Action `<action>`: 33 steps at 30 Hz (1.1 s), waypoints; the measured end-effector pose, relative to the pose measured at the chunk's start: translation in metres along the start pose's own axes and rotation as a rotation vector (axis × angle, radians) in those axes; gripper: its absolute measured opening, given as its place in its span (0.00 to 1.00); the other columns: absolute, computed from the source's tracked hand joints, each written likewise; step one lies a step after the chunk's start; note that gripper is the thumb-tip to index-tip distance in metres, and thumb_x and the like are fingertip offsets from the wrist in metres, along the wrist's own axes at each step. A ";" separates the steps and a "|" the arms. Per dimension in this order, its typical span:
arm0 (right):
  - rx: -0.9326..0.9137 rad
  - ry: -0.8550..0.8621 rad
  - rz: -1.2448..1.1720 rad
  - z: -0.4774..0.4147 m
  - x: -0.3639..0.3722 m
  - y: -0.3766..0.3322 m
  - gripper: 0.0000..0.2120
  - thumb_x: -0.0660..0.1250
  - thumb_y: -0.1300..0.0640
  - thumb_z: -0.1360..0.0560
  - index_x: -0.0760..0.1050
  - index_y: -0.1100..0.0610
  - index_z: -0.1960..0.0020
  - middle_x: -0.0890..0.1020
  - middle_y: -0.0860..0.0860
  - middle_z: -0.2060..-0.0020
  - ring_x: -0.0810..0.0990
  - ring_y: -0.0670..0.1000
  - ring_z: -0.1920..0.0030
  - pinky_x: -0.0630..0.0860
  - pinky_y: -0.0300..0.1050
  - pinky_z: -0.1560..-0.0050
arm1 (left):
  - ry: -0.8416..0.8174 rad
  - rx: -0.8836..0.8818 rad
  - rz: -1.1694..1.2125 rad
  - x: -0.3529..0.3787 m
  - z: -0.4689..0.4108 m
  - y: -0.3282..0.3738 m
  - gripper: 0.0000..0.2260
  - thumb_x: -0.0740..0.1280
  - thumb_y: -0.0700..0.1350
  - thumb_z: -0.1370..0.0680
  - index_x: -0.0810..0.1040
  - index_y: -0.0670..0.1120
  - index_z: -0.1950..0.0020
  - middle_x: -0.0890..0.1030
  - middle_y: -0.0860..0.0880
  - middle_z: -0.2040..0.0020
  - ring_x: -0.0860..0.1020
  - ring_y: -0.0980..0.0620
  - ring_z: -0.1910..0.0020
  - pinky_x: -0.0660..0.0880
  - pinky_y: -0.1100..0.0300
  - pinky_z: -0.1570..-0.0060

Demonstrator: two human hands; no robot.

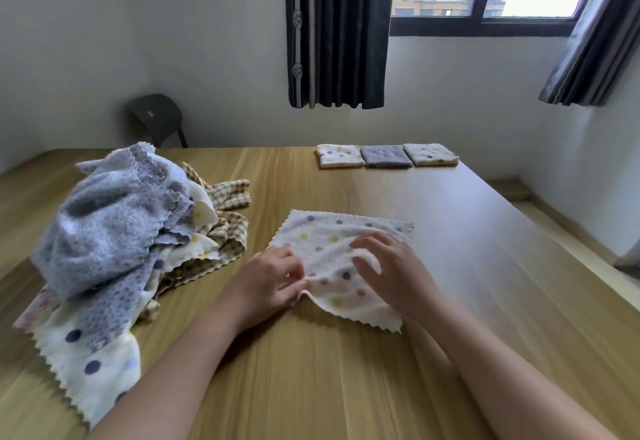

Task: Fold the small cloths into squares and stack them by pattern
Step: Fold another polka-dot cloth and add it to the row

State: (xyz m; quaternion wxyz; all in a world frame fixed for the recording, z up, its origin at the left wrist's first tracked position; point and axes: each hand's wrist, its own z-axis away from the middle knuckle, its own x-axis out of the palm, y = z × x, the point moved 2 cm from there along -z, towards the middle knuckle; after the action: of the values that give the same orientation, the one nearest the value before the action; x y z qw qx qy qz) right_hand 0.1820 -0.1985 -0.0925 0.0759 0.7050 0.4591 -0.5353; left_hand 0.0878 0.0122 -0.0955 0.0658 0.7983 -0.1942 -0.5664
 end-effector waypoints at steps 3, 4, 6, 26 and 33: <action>-0.061 -0.162 0.112 0.016 0.003 -0.029 0.29 0.58 0.32 0.30 0.69 0.45 0.34 0.75 0.43 0.37 0.72 0.46 0.37 0.67 0.47 0.37 | 0.097 -0.086 0.010 0.004 -0.002 0.003 0.08 0.67 0.49 0.23 0.71 0.51 0.59 0.73 0.56 0.63 0.71 0.56 0.62 0.63 0.64 0.63; -0.055 -0.197 0.147 0.020 0.006 -0.034 0.30 0.61 0.33 0.31 0.67 0.44 0.32 0.74 0.43 0.36 0.71 0.46 0.37 0.65 0.45 0.39 | 0.117 -0.111 0.022 0.004 -0.002 0.004 0.08 0.66 0.49 0.22 0.70 0.51 0.59 0.74 0.55 0.63 0.71 0.56 0.62 0.63 0.66 0.65; -0.023 -0.139 0.149 0.022 0.006 -0.033 0.24 0.65 0.46 0.27 0.66 0.47 0.33 0.74 0.45 0.37 0.74 0.49 0.40 0.67 0.44 0.48 | 0.135 -0.129 0.029 0.004 -0.002 0.003 0.08 0.65 0.49 0.22 0.70 0.51 0.58 0.74 0.55 0.63 0.71 0.56 0.63 0.63 0.68 0.66; 0.075 0.117 0.103 0.013 0.002 0.001 0.07 0.62 0.67 0.27 0.68 0.56 0.56 0.75 0.49 0.59 0.72 0.55 0.68 0.71 0.47 0.69 | 0.113 0.091 -0.341 0.005 0.001 0.011 0.13 0.73 0.51 0.31 0.73 0.52 0.53 0.77 0.54 0.53 0.78 0.51 0.61 0.66 0.62 0.70; -0.108 0.007 0.215 0.018 0.010 -0.007 0.18 0.60 0.39 0.29 0.78 0.49 0.49 0.78 0.46 0.46 0.77 0.51 0.45 0.74 0.50 0.46 | 0.179 -0.041 -0.206 0.009 0.001 0.009 0.14 0.52 0.53 0.25 0.74 0.48 0.58 0.77 0.54 0.60 0.75 0.52 0.59 0.66 0.62 0.62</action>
State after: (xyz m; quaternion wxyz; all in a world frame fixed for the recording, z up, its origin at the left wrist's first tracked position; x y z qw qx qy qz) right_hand 0.1643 -0.1992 -0.1056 0.1693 0.7469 0.4091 -0.4960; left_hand 0.0877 0.0009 -0.1004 0.0408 0.8598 -0.0931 -0.5004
